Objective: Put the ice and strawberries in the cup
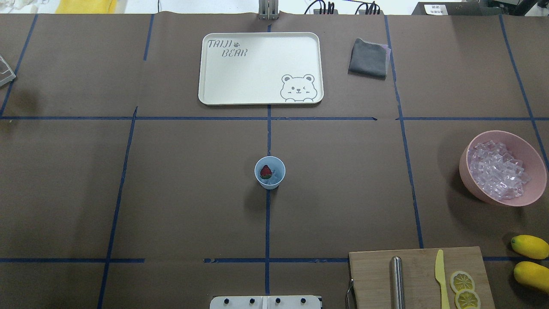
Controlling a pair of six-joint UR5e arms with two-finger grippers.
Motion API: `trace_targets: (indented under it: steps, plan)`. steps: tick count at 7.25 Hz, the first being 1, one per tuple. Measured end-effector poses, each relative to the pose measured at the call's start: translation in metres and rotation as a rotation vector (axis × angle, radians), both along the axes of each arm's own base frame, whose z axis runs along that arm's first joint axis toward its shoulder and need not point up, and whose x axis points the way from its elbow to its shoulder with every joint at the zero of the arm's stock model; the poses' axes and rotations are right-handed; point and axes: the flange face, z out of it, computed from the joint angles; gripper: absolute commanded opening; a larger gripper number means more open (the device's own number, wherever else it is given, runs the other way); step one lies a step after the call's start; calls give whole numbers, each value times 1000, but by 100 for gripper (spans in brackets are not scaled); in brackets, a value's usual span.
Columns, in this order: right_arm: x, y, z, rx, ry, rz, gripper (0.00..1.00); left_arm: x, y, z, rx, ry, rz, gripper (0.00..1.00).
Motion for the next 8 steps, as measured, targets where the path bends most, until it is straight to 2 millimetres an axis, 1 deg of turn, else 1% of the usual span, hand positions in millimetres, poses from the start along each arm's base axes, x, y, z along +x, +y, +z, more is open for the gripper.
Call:
trace_targets:
  steps: [2,8]
  plan:
    - [0,1,1,-2,0,0,100,-1,-4,-4,9,-6,1,100]
    - [0,0,1,-10,-1,9,100,-1,1,-5,9,-11,3,100]
